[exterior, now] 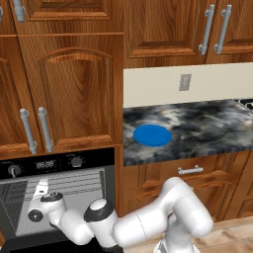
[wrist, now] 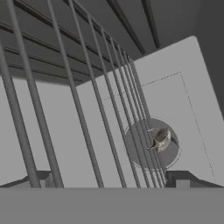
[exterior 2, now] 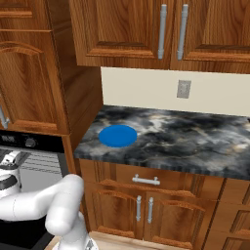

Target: Take the fish from the oven and place it on the plate on the counter.

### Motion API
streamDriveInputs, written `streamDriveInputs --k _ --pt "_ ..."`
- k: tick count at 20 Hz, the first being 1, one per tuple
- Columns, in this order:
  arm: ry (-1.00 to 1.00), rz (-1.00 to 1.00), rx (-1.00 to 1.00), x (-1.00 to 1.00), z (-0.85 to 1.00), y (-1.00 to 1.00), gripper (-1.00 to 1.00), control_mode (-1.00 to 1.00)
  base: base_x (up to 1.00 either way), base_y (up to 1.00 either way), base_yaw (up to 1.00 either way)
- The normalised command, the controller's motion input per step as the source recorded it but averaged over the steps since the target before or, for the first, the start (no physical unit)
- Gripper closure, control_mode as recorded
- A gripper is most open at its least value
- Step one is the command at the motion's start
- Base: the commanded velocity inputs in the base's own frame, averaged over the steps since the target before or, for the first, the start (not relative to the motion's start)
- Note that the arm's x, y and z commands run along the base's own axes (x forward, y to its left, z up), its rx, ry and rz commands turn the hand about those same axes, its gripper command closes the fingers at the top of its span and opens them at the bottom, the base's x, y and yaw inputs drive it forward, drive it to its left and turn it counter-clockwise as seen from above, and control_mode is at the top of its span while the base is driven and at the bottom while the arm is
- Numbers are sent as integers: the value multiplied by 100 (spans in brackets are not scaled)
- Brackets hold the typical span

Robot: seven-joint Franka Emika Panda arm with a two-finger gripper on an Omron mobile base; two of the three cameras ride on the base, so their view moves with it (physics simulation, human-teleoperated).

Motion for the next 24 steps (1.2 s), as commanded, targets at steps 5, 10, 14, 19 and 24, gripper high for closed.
streamDriveInputs --k 5,10,14,19,24 --pt "-25 0 0 -7 -100 -3 -100 -100 0 0 0" --pt "-13 0 0 -42 -100 0 -100 -100 0 0 0" --pt "-6 0 0 -74 -93 -3 -100 -100 0 0 0" --pt "-8 0 3 -60 -58 -1 -100 -100 0 0 0" --pt "-8 -5 1 -4 -77 -1 -100 -100 0 0 0"
